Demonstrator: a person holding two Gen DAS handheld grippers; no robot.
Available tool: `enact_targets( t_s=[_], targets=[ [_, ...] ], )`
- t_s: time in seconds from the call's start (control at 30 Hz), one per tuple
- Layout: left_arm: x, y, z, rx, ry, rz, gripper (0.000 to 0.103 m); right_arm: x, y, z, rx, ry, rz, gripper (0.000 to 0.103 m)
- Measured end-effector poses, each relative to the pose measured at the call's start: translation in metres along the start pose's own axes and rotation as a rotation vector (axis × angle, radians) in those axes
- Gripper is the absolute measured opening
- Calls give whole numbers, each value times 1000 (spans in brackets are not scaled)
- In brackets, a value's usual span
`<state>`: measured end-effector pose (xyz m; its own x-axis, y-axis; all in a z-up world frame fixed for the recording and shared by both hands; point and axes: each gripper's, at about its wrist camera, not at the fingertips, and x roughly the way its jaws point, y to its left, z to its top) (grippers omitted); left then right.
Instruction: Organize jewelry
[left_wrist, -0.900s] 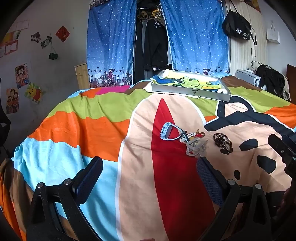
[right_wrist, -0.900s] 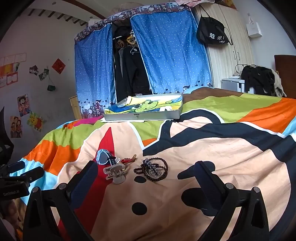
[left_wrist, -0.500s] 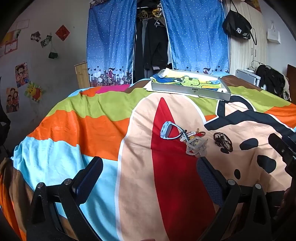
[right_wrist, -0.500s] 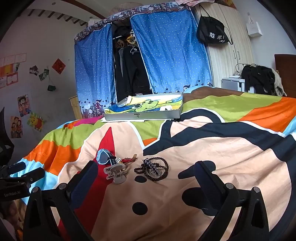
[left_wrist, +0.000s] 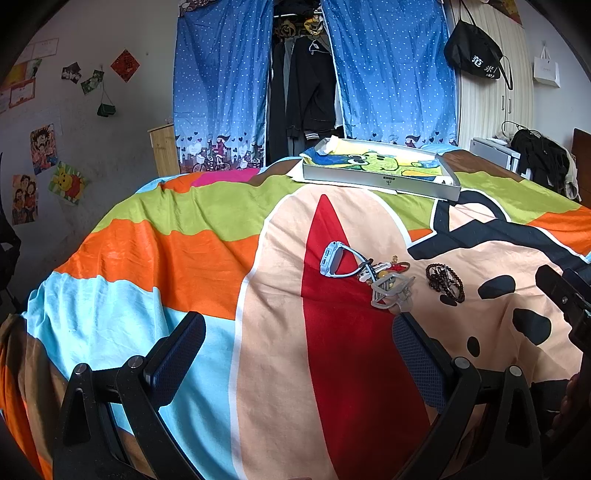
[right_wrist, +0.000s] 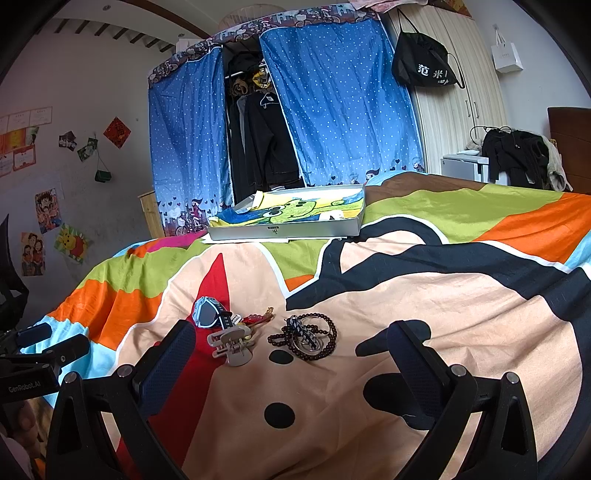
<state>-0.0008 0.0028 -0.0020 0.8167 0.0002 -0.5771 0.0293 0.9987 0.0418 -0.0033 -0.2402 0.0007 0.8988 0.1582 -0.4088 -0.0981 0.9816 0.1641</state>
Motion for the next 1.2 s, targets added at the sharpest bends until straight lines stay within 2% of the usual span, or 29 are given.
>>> enact_targets(
  t_s=[1.2],
  targets=[
    [2, -1, 1, 0, -1, 0, 99, 0, 0, 0, 3, 2, 4, 103]
  ],
)
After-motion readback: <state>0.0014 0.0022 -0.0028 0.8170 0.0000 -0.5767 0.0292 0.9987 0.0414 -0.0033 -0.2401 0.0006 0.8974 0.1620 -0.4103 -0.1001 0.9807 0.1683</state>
